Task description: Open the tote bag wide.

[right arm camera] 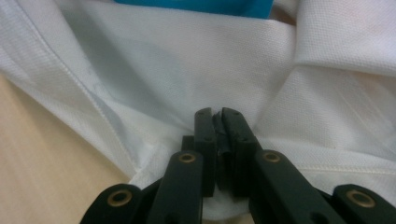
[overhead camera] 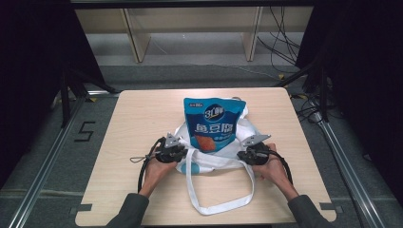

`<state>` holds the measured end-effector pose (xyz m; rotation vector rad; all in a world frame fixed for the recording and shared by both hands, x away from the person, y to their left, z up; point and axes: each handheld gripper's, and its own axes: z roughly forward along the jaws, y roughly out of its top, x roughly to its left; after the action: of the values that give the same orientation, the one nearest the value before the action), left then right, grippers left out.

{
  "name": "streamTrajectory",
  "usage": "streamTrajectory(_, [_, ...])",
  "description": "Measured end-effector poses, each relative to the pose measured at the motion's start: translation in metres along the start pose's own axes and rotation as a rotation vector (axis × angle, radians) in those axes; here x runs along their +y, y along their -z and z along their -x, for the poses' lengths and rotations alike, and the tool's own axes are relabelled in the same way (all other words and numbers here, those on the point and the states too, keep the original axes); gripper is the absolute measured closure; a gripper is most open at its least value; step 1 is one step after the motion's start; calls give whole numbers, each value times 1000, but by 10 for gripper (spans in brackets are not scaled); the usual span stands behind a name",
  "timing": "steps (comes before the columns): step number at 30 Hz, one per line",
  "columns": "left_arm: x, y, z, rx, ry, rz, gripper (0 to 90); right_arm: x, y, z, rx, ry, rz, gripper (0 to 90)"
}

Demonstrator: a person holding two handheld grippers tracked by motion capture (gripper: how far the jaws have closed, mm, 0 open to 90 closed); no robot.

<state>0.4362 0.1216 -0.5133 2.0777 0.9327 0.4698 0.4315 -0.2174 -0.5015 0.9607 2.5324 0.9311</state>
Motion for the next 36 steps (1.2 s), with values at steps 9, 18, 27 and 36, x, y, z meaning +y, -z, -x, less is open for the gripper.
streamTrajectory(9, [2,-7,-11,5,8,17,775,9,-13,10,-24,-24,36,851])
streamTrajectory(18, [5,-7,-9,32,-24,10,764,9,-12,7,-19,-59,34,831])
streamTrajectory(27, [11,10,-9,11,15,37,690,12,12,19,16,-102,105,754])
streamTrajectory(36, [15,45,-6,18,35,68,555,7,40,23,-5,-111,206,700])
